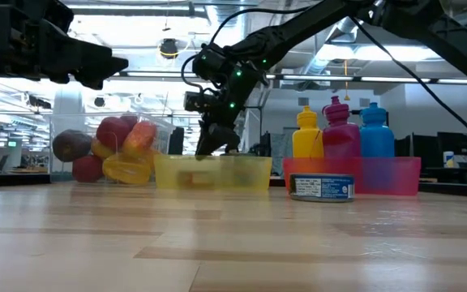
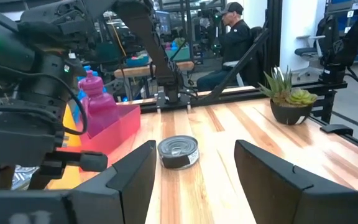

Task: Pick & Place Food Item
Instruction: Put the blue tuna can into the yellow bin

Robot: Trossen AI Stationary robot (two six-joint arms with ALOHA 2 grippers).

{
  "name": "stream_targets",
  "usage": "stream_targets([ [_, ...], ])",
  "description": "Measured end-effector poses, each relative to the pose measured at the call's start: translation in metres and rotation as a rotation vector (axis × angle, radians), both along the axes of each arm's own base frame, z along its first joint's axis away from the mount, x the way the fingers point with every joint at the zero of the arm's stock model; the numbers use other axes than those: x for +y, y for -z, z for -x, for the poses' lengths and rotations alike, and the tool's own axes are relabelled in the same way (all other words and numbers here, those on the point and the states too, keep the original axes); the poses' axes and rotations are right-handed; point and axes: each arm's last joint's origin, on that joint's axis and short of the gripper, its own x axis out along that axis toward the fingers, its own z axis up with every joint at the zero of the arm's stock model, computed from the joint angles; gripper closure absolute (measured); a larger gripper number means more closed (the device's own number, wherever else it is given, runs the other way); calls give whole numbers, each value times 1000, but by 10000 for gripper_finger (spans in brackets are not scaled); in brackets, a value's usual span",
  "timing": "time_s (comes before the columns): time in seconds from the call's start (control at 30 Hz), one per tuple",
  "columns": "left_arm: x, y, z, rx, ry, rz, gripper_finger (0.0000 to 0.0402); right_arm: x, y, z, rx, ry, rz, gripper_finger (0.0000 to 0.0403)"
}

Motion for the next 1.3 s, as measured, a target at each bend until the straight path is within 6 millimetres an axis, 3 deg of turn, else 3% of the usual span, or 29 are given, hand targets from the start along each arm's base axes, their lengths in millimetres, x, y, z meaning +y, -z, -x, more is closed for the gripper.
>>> stream_targets([
  [0.2, 0, 0, 0, 1, 0, 6, 192, 3, -2, -1, -9, 12, 0, 247],
  [0.4, 0, -1, 0, -8, 1, 0, 192, 31, -19, -6, 5, 69, -34, 186],
  [0.5, 0, -2, 0, -26, 1, -8, 192, 63, -31, -6, 61, 81, -96, 180],
  [0.67, 0, -3, 0, -33, 5, -41, 192, 138, -23, -1, 206, 10, -160, 185],
  [0.87, -1, -8, 1, -89, 40, -61, 192, 218, -30, -9, 67, -150, -293, 204],
  [1.1, -2, -11, 2, -120, 70, -57, 192, 269, -32, -15, -103, -218, -456, 222],
  [1.3, -6, -19, 8, -198, 199, -36, 192, 301, -18, -24, -513, -438, -648, 231],
])
